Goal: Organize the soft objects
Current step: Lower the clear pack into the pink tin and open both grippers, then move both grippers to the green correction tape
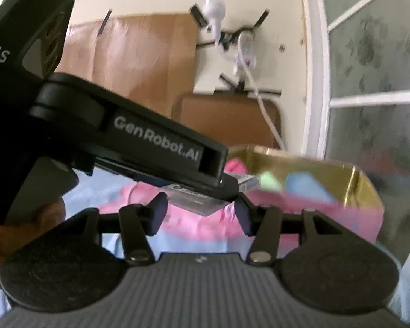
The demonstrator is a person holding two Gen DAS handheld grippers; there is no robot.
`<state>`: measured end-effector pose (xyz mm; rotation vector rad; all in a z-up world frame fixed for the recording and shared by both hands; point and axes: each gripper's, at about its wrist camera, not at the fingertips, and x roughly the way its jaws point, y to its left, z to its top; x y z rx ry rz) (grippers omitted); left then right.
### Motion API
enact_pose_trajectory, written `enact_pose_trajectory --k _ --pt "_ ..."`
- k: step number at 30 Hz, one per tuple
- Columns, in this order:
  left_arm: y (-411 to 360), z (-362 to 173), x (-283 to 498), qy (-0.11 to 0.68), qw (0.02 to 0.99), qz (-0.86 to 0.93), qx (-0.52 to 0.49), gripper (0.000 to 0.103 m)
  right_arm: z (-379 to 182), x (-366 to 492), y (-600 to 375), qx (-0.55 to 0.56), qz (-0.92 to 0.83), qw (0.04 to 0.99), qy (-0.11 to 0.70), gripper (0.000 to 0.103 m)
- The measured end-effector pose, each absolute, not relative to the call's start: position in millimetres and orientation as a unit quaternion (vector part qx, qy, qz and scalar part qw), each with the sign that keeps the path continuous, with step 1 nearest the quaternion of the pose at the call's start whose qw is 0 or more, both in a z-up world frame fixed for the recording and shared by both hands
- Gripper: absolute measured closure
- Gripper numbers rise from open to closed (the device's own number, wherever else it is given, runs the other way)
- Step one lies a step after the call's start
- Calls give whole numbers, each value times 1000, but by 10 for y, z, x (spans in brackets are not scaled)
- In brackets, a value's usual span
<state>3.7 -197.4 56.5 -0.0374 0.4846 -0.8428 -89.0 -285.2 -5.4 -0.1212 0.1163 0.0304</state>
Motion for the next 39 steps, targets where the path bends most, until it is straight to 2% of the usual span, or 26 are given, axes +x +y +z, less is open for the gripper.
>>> enact_pose_trajectory --k 5,6,7,9,12,16,21,23,26,30,35,39 --pt "-2329 741 403 218 890 -401 -7 42 144 -523 -3074 -44 -12 998 42 46" --pt "-2445 735 488 216 891 -400 -3 39 177 -417 -3147 -39 -21 998 41 46" --pt "-2556 731 592 215 892 -397 4 28 206 -278 -3226 -35 -35 998 40 46" --pt "-2725 672 778 215 906 -365 14 18 195 15 -3314 -48 -75 995 43 46" --pt "-2736 578 972 236 915 -328 0 19 127 407 -3412 -60 -113 988 91 39" --pt "-2410 550 898 216 919 -328 -32 14 39 215 -3381 -45 -112 990 66 37" --pt "-2006 511 852 226 918 -319 -63 13 -11 -9 -3298 -17 -89 994 60 38" --pt "-1845 476 797 229 920 -311 -61 13 47 -45 -3246 -11 -74 996 56 50" --pt "-1416 432 696 225 926 -294 -76 12 148 -28 -3172 -5 -49 998 41 58" --pt "-804 349 635 220 939 -246 -98 12 172 -88 -2877 -11 3 999 32 58" --pt "-321 192 698 251 948 -187 -55 19 111 147 -2452 3 118 987 109 58" --pt "-64 83 738 277 945 -171 -43 19 52 604 -2125 -9 173 972 158 57"
